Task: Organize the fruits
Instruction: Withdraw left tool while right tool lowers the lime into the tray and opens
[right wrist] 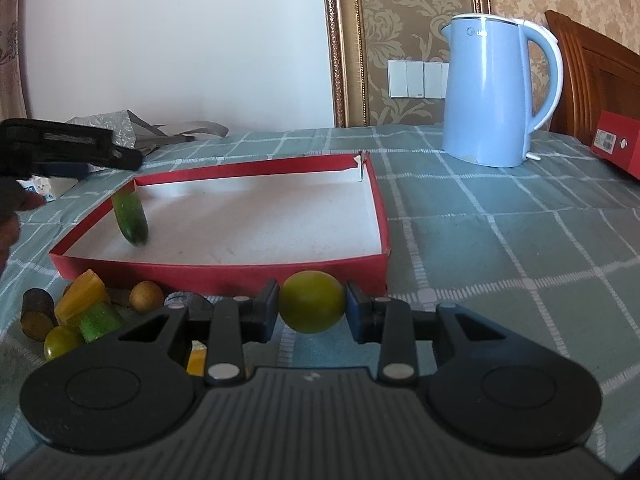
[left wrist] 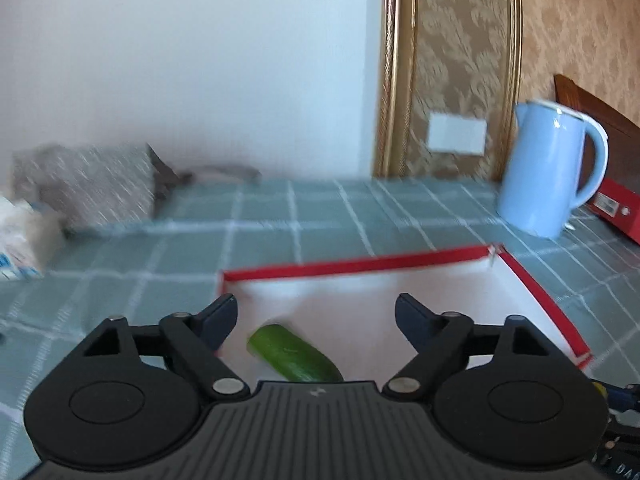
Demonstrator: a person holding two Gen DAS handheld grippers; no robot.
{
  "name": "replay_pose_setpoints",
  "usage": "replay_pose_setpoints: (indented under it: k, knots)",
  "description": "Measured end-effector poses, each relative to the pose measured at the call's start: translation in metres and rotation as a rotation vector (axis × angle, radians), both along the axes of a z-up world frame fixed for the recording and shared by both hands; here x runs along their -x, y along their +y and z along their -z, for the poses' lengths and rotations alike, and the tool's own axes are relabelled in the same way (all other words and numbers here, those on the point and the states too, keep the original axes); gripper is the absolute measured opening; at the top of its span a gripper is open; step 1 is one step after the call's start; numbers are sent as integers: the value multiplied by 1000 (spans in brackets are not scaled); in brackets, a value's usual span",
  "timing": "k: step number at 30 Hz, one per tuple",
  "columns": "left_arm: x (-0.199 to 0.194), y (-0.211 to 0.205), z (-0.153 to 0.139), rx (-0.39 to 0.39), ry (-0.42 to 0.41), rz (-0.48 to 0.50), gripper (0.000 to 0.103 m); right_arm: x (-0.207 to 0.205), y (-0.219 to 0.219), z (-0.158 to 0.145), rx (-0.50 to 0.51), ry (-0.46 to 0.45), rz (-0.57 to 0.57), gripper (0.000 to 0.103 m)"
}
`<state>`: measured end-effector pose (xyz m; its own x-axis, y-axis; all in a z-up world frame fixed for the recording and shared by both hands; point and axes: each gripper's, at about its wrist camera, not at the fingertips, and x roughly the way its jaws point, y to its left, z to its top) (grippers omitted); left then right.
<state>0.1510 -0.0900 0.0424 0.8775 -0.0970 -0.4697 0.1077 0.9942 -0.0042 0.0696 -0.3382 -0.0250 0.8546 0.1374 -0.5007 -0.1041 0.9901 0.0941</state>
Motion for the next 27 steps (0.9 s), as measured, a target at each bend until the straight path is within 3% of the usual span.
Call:
replay_pose_setpoints:
  k: [6,12,16,21,27]
  knots:
    - [46,18,-5,-5,-125,-81,95,0,0,1,8,2,2,33]
    - [102,65,13,141,-181,-155,95,2,3,1,12,1,-6,33]
    - [114,92,29,217,-159,-201,95,2,5,2,20,-1,-14,33]
    - [111,110,43,285,-74,-203,95,4,6,-2,24,-26,-10,33]
    - [110,108,49,265,-39,-202,95,-4,18,-19,62,-83,-27,33]
